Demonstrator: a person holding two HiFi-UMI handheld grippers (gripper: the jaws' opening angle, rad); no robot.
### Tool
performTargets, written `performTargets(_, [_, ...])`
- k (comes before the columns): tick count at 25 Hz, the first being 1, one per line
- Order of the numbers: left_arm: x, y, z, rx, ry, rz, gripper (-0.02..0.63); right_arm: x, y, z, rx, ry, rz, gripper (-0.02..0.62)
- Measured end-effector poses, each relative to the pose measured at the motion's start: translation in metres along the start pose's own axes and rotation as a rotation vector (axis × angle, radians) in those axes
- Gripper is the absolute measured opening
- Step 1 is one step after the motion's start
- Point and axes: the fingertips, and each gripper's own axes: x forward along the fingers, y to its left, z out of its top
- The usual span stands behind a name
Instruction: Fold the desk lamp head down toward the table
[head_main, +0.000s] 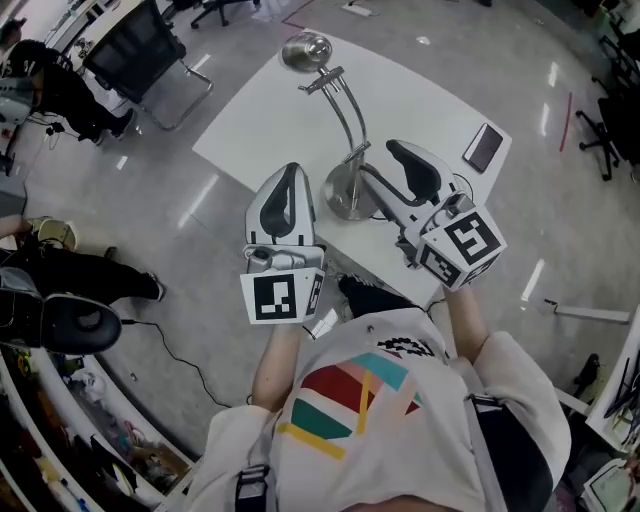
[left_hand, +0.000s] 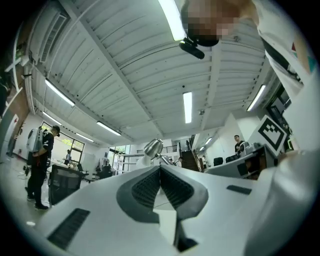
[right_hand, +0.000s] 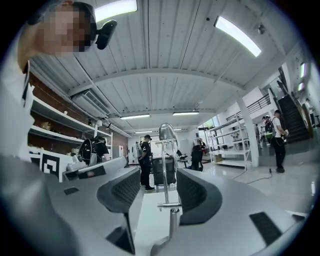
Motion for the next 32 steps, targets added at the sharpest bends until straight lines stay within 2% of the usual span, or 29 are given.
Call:
performTargets(3, [0.024,0.009,-0.006,0.026,0.002,-0.065,0.046,0.019,-0.006,0.002,-0.008,-0.004,0.056,0.232])
performTargets(7, [0.058,0.032,-0.027,0.042,0.065,-0.099,0.046,0.041,-0.024,0.014,-0.043,-0.023,0.056,0.232])
performTargets(11, [0.077,0.043,-0.037,0.02,0.055,-0.145,0.046,0.057,-0.027,0.016,-0.083,-0.045,0.04,0.23])
performTargets(12, [0.077,0.043,-0.035,0.016,0.047,-0.161,0.046,0.058,-0.027,0.015,-0.098,-0.034,0.017,0.225])
performTargets(14, [0.077,0.042,-0.028,0.011,0.027,-0.196,0.046,0.057,-0.027,0.011,-0.128,0.009,-0.038,0.158])
performTargets(15, [0.078,0.04,-0.023,0.007,0.016,-0.217,0.046,0.058,-0.026,0.013,-0.146,0.01,-0.058,0.149])
performTargets(17, [0.078,0.037,-0.013,0.001,-0.006,-0.258,0.046,0.059,-0.025,0.016,-0.158,0.012,-0.083,0.149])
performTargets(21, [0.079,0.033,0.003,-0.01,-0.048,-0.313,0.046,0.059,-0.029,0.004,-0.111,0.087,-0.11,0.15])
performTargets(25, [0.085,0.031,-0.001,-0.01,-0.002,-0.342,0.047,0.062,-0.029,0.0,-0.116,0.139,-0.102,0.149])
performTargets(28, [0.086,0.029,0.007,-0.009,-0.009,-0.367,0.059,0.063,-0.027,0.001,-0.131,0.193,-0.101,0.15])
performTargets(32, [0.087,0.022,0.009,0.074,0.01,-0.412,0.092,0.064,-0.027,0.003,-0.133,0.232,-0.112,0.15])
